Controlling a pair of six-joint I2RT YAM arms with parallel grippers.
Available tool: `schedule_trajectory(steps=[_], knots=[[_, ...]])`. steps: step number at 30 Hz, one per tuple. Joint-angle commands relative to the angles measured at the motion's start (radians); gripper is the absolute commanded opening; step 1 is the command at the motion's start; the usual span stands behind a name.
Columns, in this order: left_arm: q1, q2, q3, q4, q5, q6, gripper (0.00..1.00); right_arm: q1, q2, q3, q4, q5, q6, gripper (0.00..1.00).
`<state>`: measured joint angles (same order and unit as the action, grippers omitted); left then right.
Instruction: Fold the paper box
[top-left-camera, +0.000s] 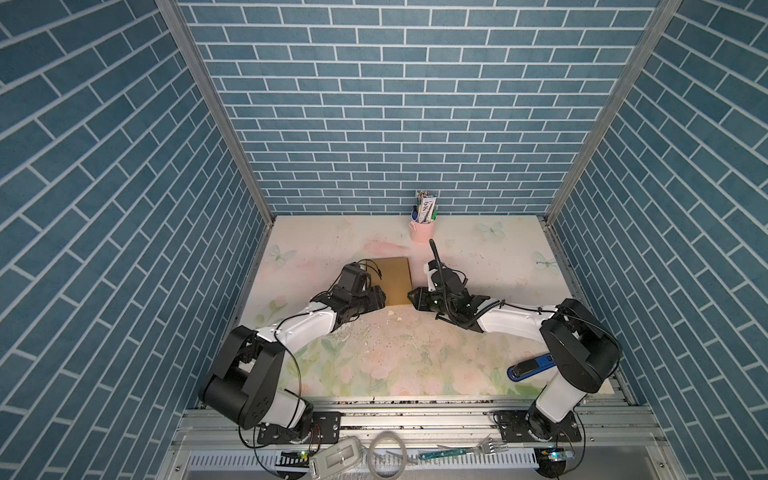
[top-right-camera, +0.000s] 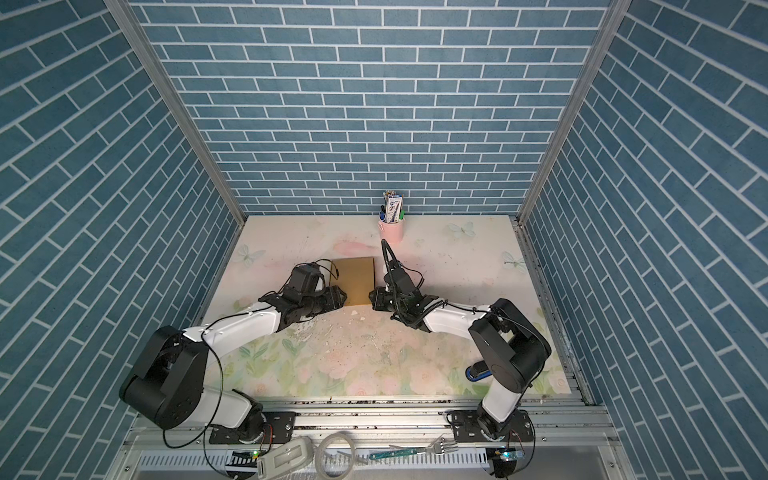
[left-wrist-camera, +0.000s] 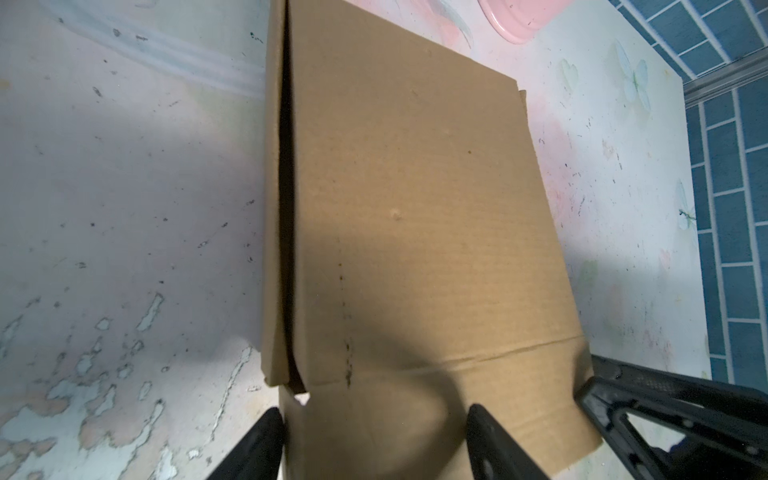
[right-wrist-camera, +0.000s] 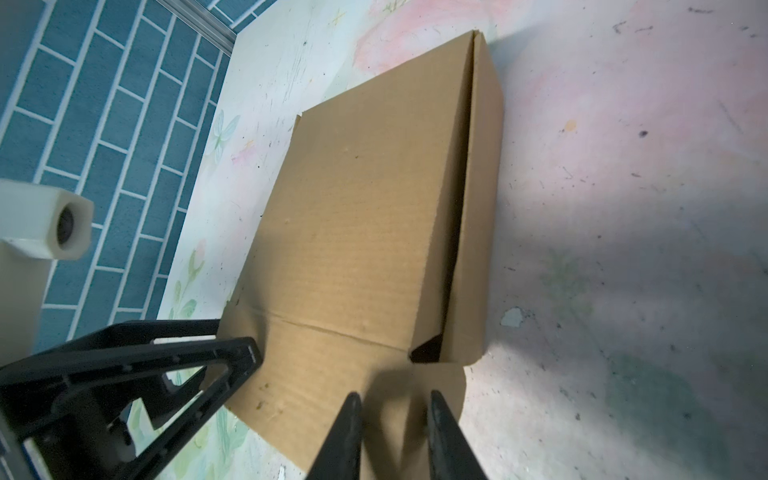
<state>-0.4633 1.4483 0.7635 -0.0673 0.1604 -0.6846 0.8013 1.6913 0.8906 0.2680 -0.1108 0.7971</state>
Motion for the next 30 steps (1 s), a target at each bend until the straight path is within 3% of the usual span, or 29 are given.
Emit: schedule_trajectory(steps=[1, 30], knots=[[-0.009, -0.025, 0.025, -0.028, 0.000, 0.017, 0.70, 0.010, -0.008, 0.018, -0.007, -0.021, 0.036, 0.28], [-0.008, -0.084, 0.036, -0.070, 0.003, 0.031, 0.70, 0.019, -0.077, 0.049, -0.110, 0.014, 0.071, 0.27]])
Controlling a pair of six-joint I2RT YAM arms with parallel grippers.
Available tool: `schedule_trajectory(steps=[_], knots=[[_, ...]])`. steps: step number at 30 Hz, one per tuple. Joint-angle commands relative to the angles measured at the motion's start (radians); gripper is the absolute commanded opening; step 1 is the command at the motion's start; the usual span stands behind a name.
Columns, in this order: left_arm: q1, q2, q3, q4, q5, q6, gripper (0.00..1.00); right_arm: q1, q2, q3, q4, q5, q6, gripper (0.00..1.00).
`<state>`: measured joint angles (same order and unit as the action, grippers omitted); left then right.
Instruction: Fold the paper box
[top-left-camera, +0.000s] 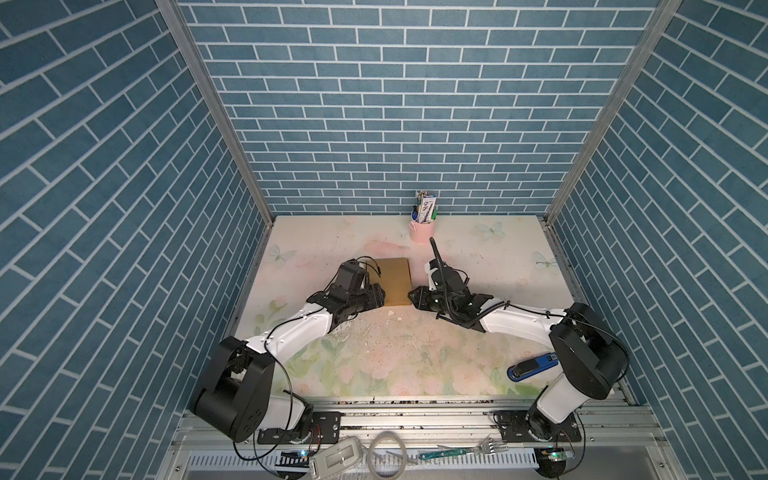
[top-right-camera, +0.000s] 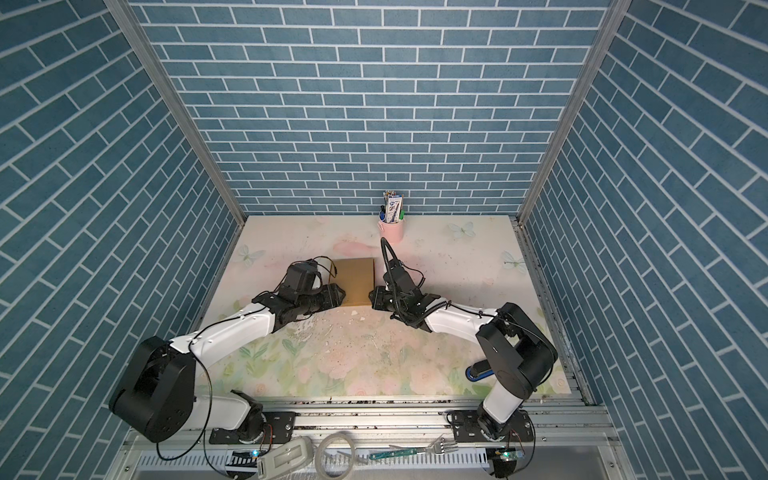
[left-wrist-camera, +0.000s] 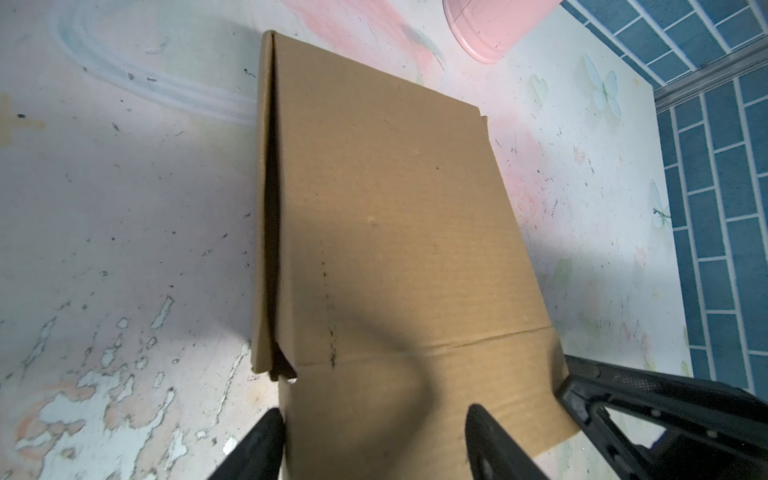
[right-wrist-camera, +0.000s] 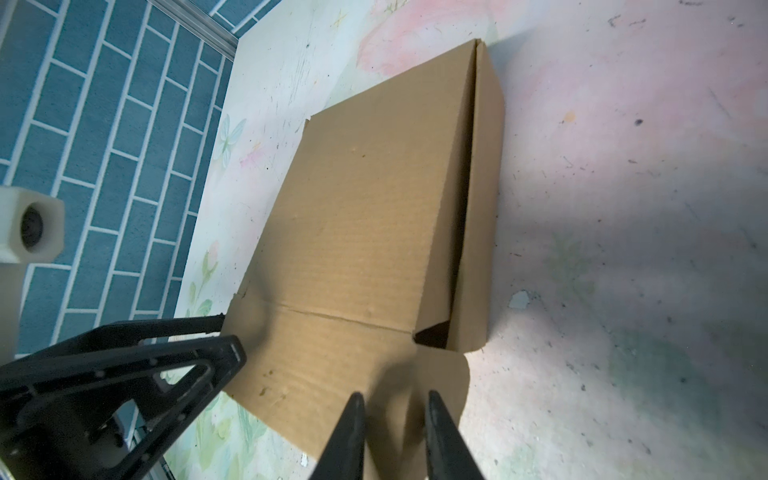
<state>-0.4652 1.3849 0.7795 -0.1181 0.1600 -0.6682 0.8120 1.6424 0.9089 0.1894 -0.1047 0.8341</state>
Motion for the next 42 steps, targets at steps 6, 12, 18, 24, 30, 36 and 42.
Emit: schedule_trajectory(steps=[6, 12, 18, 24, 30, 36, 42], knots=[[-0.006, -0.021, 0.010, -0.018, 0.006, 0.019, 0.70, 0.016, -0.018, 0.034, -0.028, 0.007, 0.051, 0.27], [-0.006, -0.030, 0.015, -0.043, -0.003, 0.036, 0.70, 0.019, -0.007, 0.032, -0.011, 0.001, 0.074, 0.27], [-0.006, -0.050, 0.018, -0.073, -0.025, 0.051, 0.71, 0.019, 0.012, 0.028, 0.036, -0.027, 0.118, 0.27], [-0.007, -0.056, 0.005, -0.076, -0.031, 0.058, 0.71, 0.019, 0.019, 0.018, 0.046, -0.027, 0.129, 0.26], [-0.006, -0.049, -0.012, -0.063, -0.028, 0.059, 0.71, 0.021, 0.028, 0.009, 0.053, -0.026, 0.136, 0.25], [-0.006, -0.043, -0.026, -0.049, -0.025, 0.058, 0.71, 0.025, 0.037, 0.005, 0.055, -0.030, 0.138, 0.24], [-0.006, -0.040, -0.038, -0.040, -0.025, 0.058, 0.71, 0.025, 0.022, 0.013, 0.006, -0.024, 0.114, 0.24]])
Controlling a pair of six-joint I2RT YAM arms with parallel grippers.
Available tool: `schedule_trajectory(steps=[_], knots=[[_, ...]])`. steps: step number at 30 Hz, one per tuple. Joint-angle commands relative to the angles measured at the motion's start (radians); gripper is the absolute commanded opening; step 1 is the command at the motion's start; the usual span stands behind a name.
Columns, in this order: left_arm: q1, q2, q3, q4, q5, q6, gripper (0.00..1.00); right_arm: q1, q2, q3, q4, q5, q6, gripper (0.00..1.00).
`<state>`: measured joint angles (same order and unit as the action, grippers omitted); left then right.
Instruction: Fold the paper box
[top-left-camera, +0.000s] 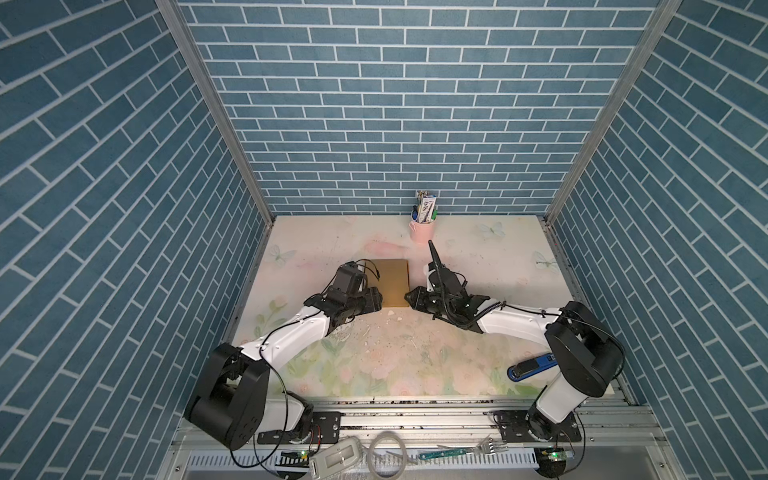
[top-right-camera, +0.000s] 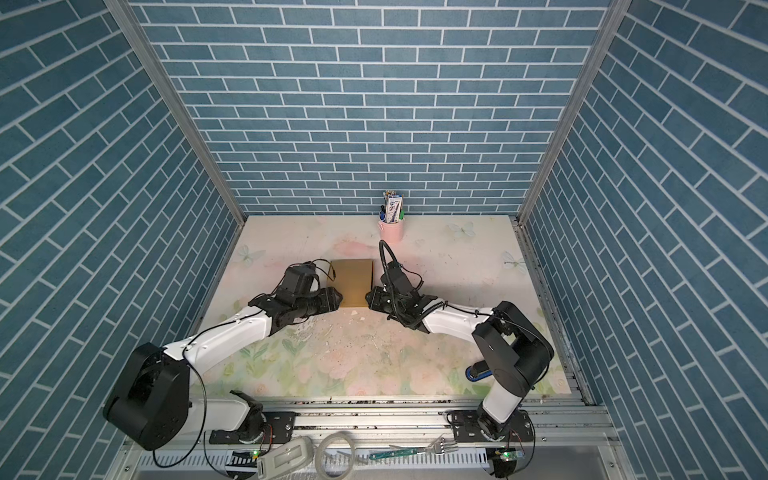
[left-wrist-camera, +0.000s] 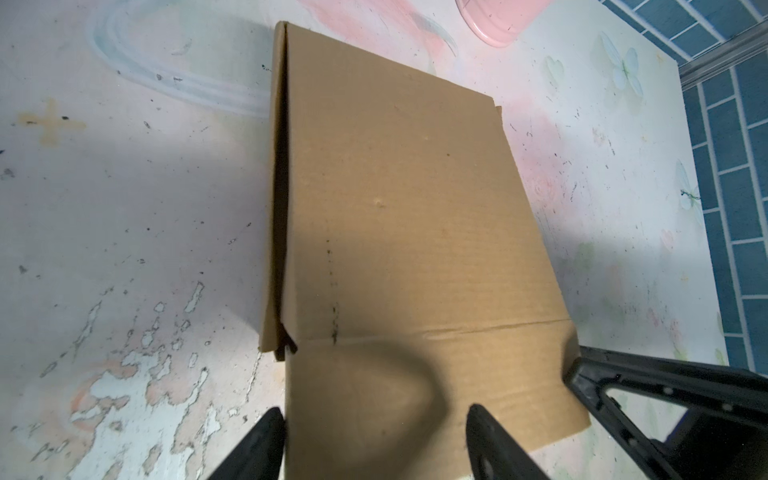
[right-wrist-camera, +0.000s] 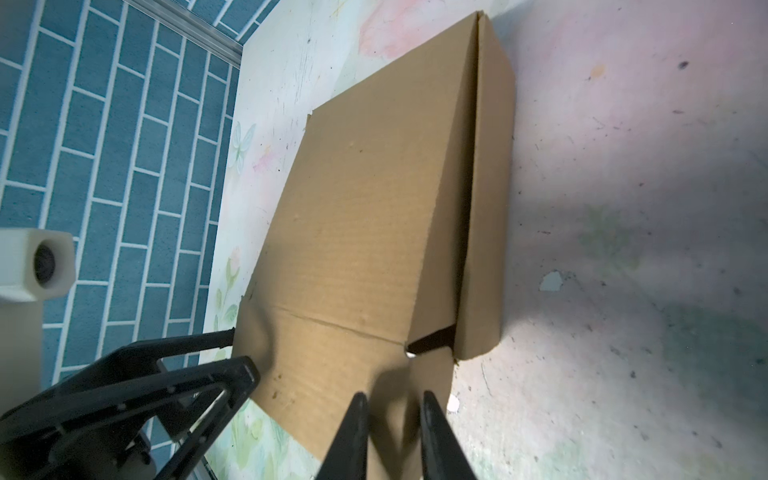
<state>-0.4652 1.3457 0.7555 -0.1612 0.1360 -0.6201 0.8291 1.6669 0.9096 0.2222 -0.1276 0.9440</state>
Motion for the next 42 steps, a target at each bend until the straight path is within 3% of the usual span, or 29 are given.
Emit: schedule_trajectory(steps=[1, 29, 42], knots=[[-0.006, 0.001, -0.016, 0.003, -0.001, 0.010, 0.71, 0.007, -0.007, 0.018, -0.040, 0.002, 0.000, 0.24], [-0.006, 0.039, -0.024, 0.019, 0.004, 0.015, 0.71, 0.008, 0.012, 0.051, -0.112, -0.021, 0.003, 0.24], [-0.006, 0.032, 0.018, -0.011, 0.007, 0.033, 0.71, 0.008, -0.018, 0.097, -0.179, -0.012, -0.024, 0.29]])
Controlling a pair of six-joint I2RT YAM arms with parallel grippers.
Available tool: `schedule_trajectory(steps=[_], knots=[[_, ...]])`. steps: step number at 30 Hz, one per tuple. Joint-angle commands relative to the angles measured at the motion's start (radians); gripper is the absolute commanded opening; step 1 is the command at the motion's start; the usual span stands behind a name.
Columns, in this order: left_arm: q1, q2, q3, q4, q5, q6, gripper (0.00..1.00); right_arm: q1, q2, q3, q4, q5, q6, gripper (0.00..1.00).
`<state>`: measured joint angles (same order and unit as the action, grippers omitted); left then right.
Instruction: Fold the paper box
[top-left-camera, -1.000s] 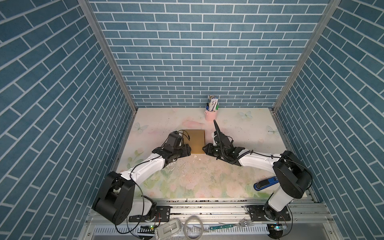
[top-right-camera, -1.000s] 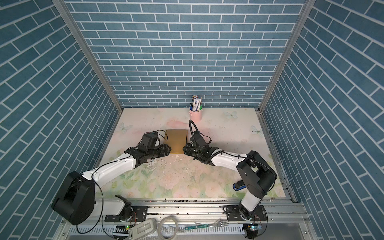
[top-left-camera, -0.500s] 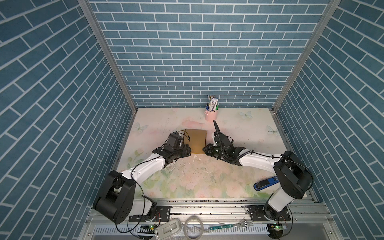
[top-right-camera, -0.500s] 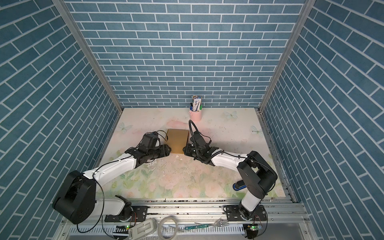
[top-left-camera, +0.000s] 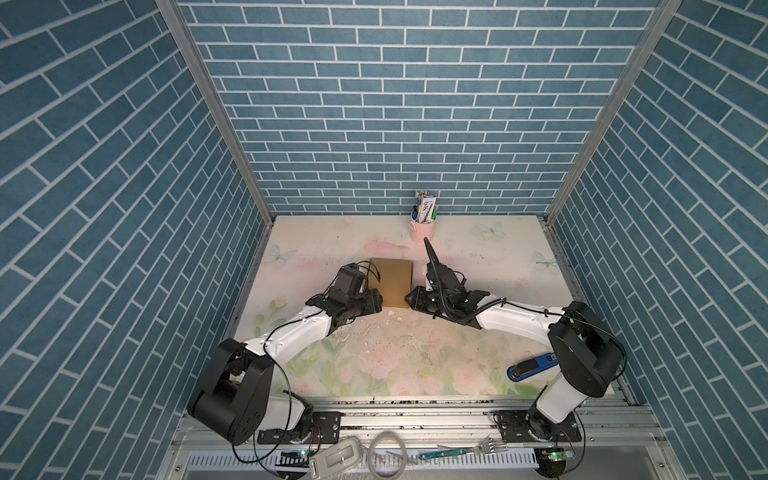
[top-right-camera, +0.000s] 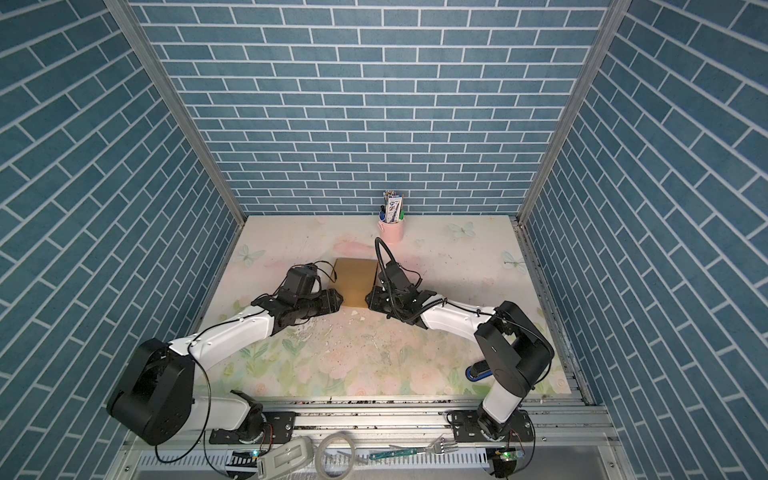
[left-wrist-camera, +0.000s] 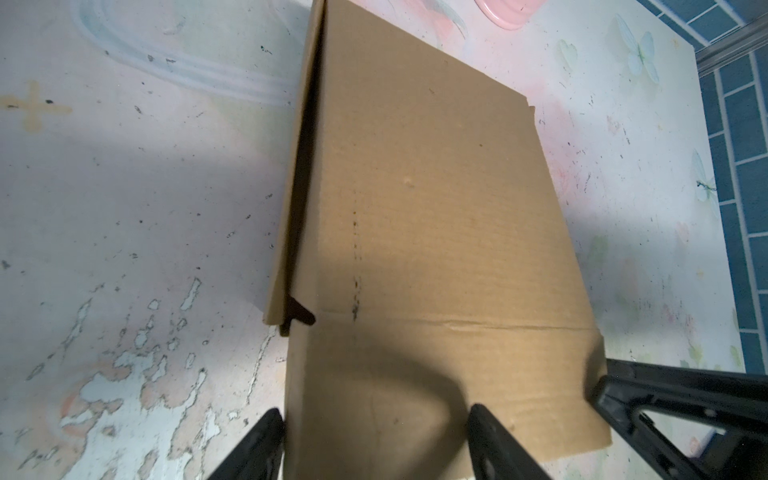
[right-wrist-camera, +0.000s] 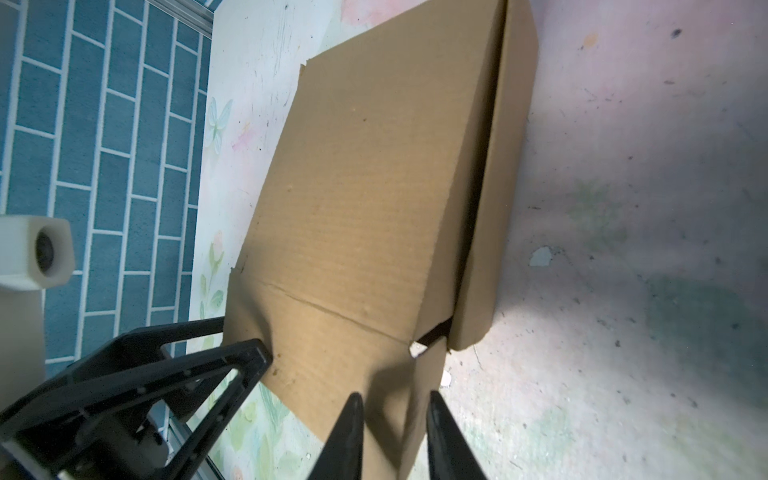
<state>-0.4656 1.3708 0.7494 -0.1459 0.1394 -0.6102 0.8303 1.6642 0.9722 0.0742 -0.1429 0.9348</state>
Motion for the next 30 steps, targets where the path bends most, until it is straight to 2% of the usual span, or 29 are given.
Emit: schedule_trajectory(steps=[1, 30], knots=[[-0.006, 0.004, 0.024, -0.026, 0.003, 0.022, 0.71, 0.006, -0.016, 0.035, -0.029, 0.003, -0.014, 0.29], [0.002, -0.064, 0.020, -0.066, -0.001, 0.030, 0.72, 0.029, -0.025, 0.065, -0.024, 0.015, -0.013, 0.30]])
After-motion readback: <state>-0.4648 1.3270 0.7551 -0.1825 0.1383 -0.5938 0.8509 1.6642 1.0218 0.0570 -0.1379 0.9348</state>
